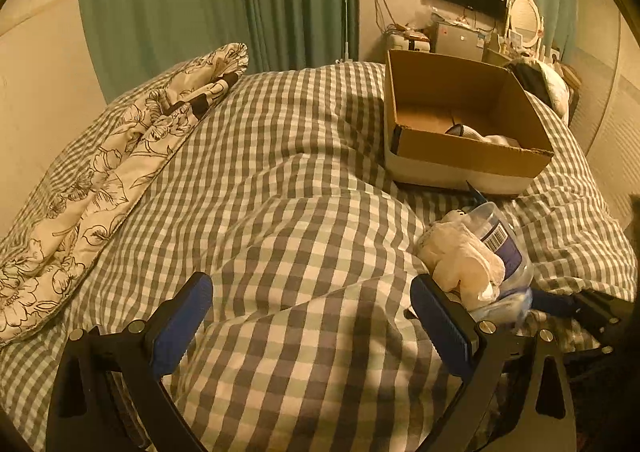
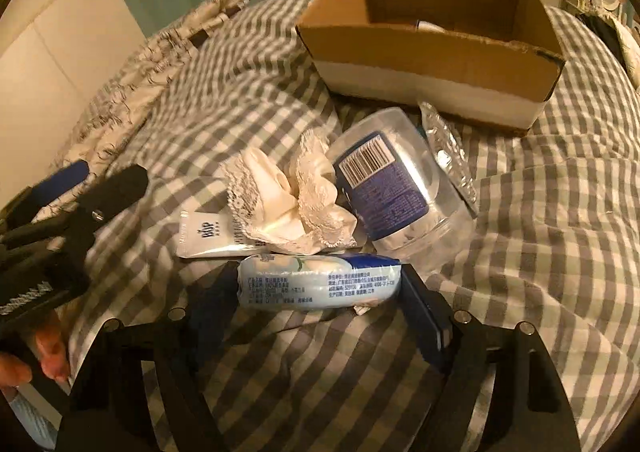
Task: Organize objects
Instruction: 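Grasp the white lace cloth with the left tool while the right tool grasps the white packet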
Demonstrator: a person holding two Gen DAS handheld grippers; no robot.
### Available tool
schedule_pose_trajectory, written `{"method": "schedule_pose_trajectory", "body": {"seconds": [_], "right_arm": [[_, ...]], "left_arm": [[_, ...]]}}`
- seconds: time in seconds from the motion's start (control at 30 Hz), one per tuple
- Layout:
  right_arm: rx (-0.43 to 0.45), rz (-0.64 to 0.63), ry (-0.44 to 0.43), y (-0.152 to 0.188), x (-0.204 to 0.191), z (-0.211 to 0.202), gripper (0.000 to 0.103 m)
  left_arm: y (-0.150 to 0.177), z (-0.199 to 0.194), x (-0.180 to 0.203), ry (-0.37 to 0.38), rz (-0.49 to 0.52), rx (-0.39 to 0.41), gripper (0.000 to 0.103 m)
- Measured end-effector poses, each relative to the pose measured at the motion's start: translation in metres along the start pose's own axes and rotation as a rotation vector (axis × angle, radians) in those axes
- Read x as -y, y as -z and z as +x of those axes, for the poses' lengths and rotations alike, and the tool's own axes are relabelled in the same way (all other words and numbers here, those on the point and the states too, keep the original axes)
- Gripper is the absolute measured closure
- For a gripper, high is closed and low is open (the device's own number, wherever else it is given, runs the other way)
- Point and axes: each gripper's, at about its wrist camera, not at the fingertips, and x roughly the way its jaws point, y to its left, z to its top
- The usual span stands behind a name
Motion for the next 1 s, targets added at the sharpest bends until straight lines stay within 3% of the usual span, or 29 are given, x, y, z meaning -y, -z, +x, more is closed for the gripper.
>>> {"method": "schedule_pose_trajectory", "body": {"seconds": [0.07,0.4,0.53,0.63,0.73,0.8,0.9,1.0], "right_arm": [[0.036,-0.005,0.011,0.000,0.000,-0.012,0.027],[0.175,-0.017,0.254,-0.003,0.028,-0.075,0.027],[0.194,0.020,0.266,-0.002,0.050,-0.085,0.027],[0.193,0.037,0.263,-0.003,0.059,-0.084,0.027],[0.188,0.049,0.247,-0.002,0.065,-0.084,0.027],[0.186,0.053,0.238,-0.003,0.067,-0.082,0.027],[0.186,0.056,0.232,-0.002,0.066,-0.081,0.027],[0.195,0.052,0.240,-0.001,0.064,-0.084,0.027]], "left_arm": [[-0.001,-0.002,0.003,-0.003,0.009,0.002,0.001],[-0.004,0.005,0.062,0.084,0.114,-0.019,0.001],[-0.006,0.025,0.087,0.117,0.158,-0.060,0.004],[-0.005,0.037,0.101,0.155,0.191,-0.093,0.020],[-0.003,0.045,0.108,0.190,0.209,-0.125,0.048],[0.000,0.046,0.110,0.207,0.218,-0.130,0.073],[-0.001,0.042,0.108,0.226,0.207,-0.121,0.082],[-0.004,0.031,0.102,0.240,0.180,-0.102,0.084]]}}
